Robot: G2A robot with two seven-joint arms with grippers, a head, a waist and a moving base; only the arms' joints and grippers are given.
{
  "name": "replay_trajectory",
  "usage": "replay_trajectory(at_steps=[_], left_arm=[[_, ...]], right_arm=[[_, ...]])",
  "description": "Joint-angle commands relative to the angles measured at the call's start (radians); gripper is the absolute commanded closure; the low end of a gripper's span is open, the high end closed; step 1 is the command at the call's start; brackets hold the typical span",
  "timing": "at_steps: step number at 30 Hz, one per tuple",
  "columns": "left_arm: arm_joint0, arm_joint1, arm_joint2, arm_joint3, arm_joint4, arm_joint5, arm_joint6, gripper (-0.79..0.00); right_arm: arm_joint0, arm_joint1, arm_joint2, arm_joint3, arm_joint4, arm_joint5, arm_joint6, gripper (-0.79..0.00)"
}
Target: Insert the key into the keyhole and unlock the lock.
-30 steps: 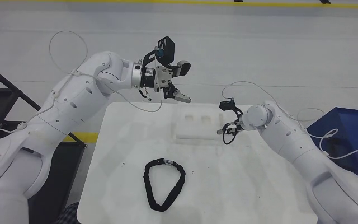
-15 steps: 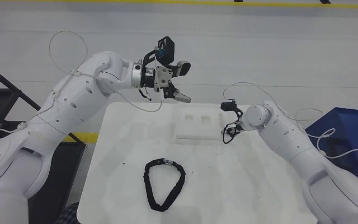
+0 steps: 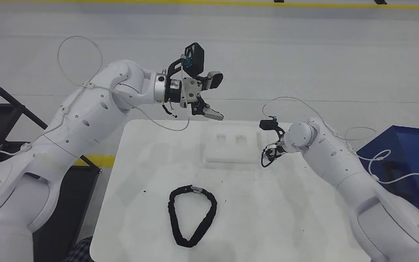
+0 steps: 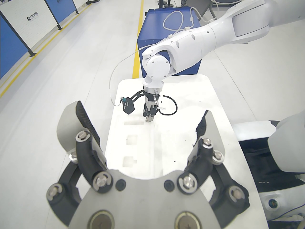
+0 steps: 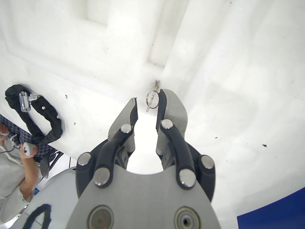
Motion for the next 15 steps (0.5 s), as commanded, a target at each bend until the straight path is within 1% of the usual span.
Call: replay_trajectory(at_steps=[1,10,11,12,13,15], left_arm=[[0.0,0.0,0.0,0.0,0.0,0.0,0.0,-0.785],[0.0,0.0,0.0,0.0,0.0,0.0,0.0,-0.785],[0.0,0.0,0.0,0.0,0.0,0.0,0.0,-0.785],[0.0,0.0,0.0,0.0,0.0,0.0,0.0,-0.785],[0.0,0.0,0.0,0.0,0.0,0.0,0.0,-0.785],[0.0,0.0,0.0,0.0,0.0,0.0,0.0,-0.785]], right_arm=[[0.002,-0.004,0.0,0.006,-0.002,-0.002,0.002,-0.102],[0.014,-0.022,0.007,0.045,-0.008,-0.015,0.001,-0.114],[0.015,-0.024,0.008,0.049,-0.008,-0.02,0.001,-0.102],[0.016,-0.026,0.009,0.055,-0.008,-0.023,0.002,-0.071],[0.016,-0.028,0.009,0.06,-0.009,-0.025,0.003,-0.006],[0.018,-0.032,0.011,0.071,-0.009,-0.027,0.002,0.0]])
